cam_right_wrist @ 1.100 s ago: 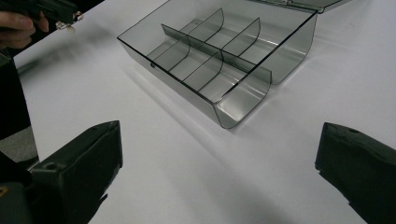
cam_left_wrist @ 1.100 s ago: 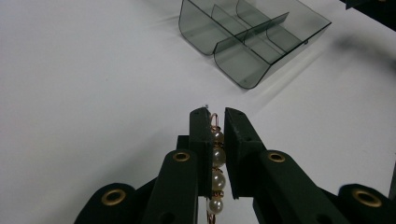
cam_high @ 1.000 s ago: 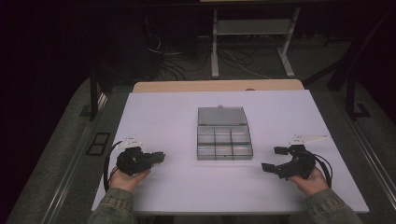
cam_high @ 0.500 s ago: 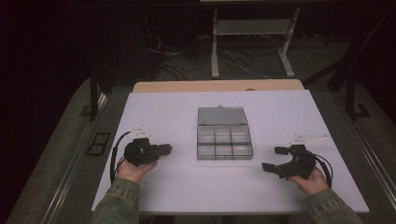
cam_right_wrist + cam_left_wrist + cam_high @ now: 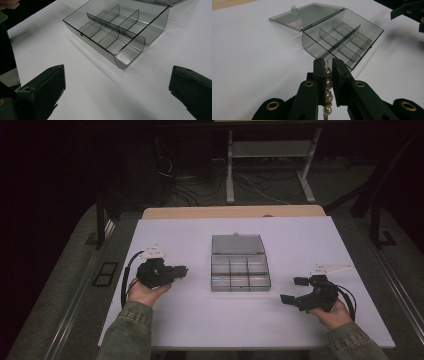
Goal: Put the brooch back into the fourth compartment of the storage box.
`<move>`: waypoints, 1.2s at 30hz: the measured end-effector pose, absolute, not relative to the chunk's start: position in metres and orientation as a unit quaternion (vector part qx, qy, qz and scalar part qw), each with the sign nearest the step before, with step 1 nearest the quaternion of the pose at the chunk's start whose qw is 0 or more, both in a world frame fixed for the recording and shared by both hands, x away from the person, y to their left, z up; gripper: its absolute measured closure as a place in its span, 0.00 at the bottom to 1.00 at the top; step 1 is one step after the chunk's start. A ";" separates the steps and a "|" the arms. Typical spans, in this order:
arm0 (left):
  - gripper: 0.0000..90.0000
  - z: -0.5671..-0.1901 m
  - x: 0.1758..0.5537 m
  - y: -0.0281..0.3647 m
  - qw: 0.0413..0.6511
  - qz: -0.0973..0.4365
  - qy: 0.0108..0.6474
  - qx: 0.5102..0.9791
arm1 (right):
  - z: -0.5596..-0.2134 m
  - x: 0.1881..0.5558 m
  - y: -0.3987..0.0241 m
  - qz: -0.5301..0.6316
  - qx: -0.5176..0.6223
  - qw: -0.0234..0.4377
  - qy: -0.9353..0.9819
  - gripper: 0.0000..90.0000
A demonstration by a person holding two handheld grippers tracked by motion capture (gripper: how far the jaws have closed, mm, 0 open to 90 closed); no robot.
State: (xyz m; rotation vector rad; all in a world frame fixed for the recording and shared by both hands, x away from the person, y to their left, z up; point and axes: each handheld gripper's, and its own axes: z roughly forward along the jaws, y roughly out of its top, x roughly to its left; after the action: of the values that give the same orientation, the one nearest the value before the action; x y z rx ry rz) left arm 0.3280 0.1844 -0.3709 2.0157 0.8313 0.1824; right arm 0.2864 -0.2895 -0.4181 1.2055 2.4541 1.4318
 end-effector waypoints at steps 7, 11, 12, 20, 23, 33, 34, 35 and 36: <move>0.90 -0.364 0.337 0.177 0.454 0.077 0.329 0.824 | -0.418 0.286 -0.289 0.464 0.390 0.027 0.795 0.01; 0.90 -0.362 0.342 0.173 0.451 0.077 0.327 0.827 | -0.418 0.286 -0.290 0.465 0.394 0.026 0.793 0.01; 0.90 -0.362 0.343 0.172 0.452 0.077 0.329 0.826 | -0.418 0.286 -0.290 0.465 0.393 0.027 0.793 0.01; 0.90 -0.361 0.354 0.164 0.449 0.079 0.327 0.828 | -0.418 0.286 -0.290 0.464 0.392 0.027 0.794 0.01; 0.90 -0.362 0.360 0.160 0.449 0.078 0.324 0.829 | -0.418 0.287 -0.289 0.464 0.391 0.030 0.794 0.01; 0.90 -0.365 0.377 0.143 0.449 0.074 0.324 0.829 | -0.418 0.286 -0.290 0.462 0.391 0.027 0.795 0.01; 0.90 -0.366 0.379 0.141 0.448 0.074 0.323 0.831 | -0.418 0.287 -0.290 0.463 0.391 0.027 0.795 0.01; 0.90 -0.367 0.381 0.139 0.446 0.073 0.325 0.831 | -0.419 0.287 -0.290 0.463 0.391 0.027 0.795 0.01; 0.90 -0.368 0.383 0.137 0.445 0.072 0.325 0.831 | -0.419 0.287 -0.290 0.463 0.390 0.028 0.796 0.01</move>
State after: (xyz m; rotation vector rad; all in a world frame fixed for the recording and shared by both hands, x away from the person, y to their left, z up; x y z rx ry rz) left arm 0.3830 0.1372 -0.3679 2.0604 0.8060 0.1776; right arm 0.2867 -0.2898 -0.4186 1.2039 2.4565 1.4278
